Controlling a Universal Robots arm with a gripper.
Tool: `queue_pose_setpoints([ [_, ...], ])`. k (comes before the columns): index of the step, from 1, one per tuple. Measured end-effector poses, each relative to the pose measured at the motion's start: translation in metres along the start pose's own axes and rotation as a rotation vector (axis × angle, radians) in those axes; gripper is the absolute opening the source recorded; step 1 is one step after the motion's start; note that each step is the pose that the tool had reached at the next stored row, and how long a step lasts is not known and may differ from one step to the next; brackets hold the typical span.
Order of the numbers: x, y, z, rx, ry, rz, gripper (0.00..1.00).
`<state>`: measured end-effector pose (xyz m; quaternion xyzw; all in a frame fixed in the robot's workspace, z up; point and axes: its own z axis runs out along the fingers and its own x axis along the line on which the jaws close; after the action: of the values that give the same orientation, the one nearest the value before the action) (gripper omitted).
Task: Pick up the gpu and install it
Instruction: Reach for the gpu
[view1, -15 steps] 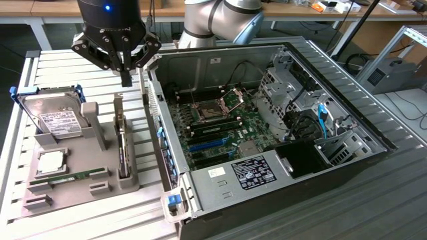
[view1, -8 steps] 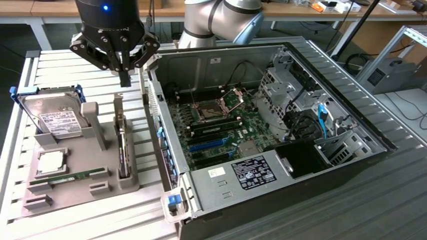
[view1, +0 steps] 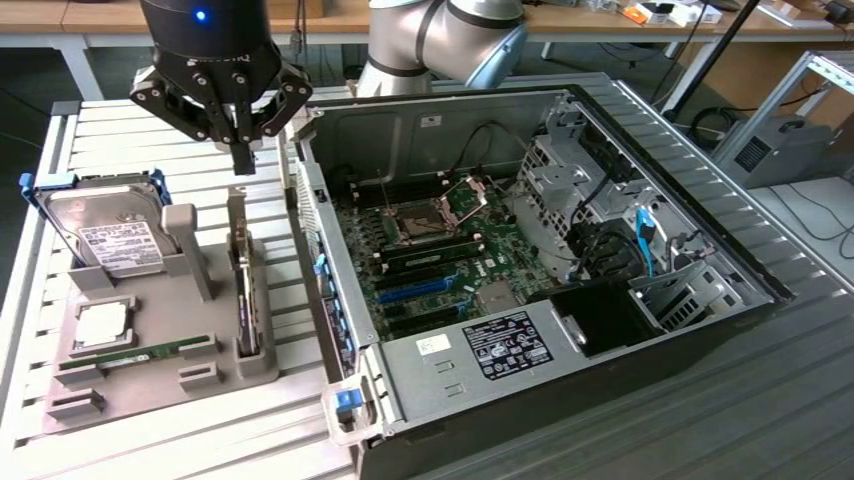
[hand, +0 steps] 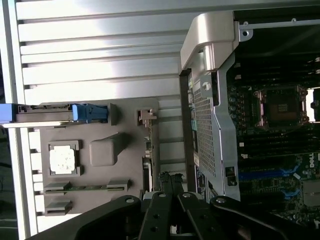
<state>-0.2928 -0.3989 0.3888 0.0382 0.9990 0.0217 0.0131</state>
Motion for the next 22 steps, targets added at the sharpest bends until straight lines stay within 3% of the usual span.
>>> queue_pose_setpoints([
  [22,0.0084,-0.0006,-0.0002,-0.0001,0.0,0.0,0.11],
])
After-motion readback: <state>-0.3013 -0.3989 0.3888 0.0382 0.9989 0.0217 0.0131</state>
